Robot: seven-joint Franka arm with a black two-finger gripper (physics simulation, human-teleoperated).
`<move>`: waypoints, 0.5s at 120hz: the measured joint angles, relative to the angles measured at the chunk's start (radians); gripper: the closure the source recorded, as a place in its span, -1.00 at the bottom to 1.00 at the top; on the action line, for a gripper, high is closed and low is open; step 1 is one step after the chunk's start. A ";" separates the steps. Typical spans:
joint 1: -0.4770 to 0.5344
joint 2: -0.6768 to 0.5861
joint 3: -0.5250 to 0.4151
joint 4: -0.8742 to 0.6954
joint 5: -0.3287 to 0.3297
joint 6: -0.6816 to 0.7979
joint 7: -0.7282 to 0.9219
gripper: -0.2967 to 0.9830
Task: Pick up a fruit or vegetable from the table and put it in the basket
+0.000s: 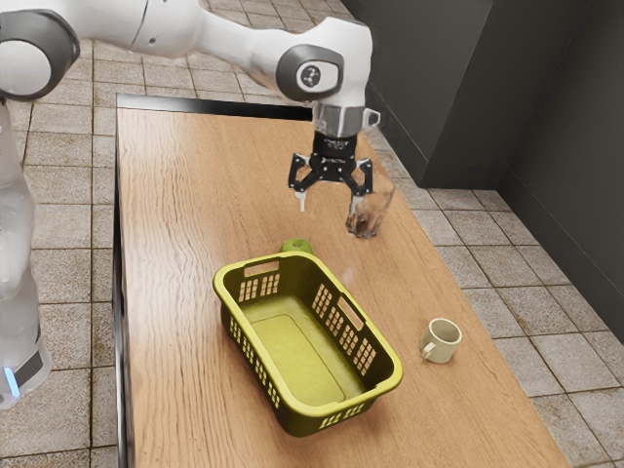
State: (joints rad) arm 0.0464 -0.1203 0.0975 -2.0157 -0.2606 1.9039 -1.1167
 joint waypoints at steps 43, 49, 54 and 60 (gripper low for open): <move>-0.071 -0.099 0.003 -0.209 -0.034 0.149 0.075 -0.54; -0.071 -0.098 0.004 -0.214 -0.042 0.158 0.081 -0.54; -0.069 -0.098 0.004 -0.219 -0.046 0.164 0.087 -0.54; -0.057 -0.099 0.010 -0.230 -0.050 0.169 0.093 -0.53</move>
State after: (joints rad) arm -0.0109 -0.2196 0.1079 -2.2455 -0.3102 2.0728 -1.0238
